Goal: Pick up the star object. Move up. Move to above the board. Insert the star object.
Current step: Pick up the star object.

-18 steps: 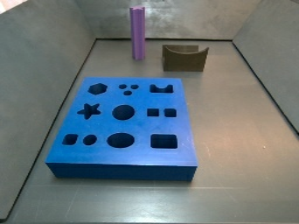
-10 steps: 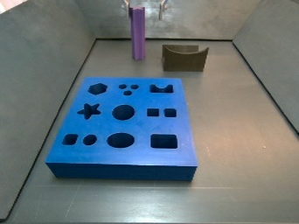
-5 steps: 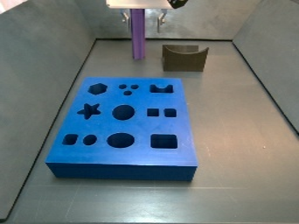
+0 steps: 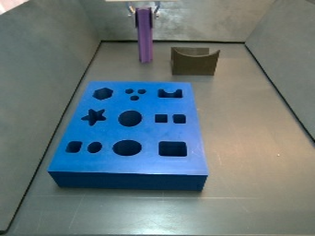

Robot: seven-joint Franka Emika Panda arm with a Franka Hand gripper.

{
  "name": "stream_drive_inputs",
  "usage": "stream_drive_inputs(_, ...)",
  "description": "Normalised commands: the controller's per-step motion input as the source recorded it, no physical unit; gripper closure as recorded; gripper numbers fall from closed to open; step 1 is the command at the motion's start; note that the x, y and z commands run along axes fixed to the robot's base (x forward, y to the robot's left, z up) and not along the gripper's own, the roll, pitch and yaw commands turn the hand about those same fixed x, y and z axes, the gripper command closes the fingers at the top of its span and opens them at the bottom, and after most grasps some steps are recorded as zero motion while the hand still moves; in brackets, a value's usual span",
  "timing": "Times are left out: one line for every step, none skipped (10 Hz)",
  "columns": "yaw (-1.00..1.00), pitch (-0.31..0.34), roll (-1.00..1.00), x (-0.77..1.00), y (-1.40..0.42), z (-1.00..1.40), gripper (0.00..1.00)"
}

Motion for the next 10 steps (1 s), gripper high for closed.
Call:
stream_drive_inputs(0.0,0.0,0.01,0.0,0.0,0.0,1.0)
stream_drive_inputs(0.0,0.0,0.02,0.0,0.0,0.0,1.0)
stream_drive_inputs(0.0,0.0,0.0,0.0,0.0,0.0,1.0)
stream_drive_inputs(0.0,0.0,0.0,0.0,0.0,0.0,1.0)
stream_drive_inputs(0.0,0.0,0.0,0.0,0.0,0.0,1.0)
stream_drive_inputs(0.0,0.0,0.0,0.0,0.0,0.0,1.0)
stream_drive_inputs(0.0,0.0,0.0,0.0,0.0,0.0,1.0)
stream_drive_inputs(0.0,0.0,0.0,0.0,0.0,0.0,1.0)
stream_drive_inputs(0.0,0.0,0.0,0.0,0.0,0.0,1.0)
stream_drive_inputs(0.0,0.0,0.0,0.0,0.0,0.0,1.0)
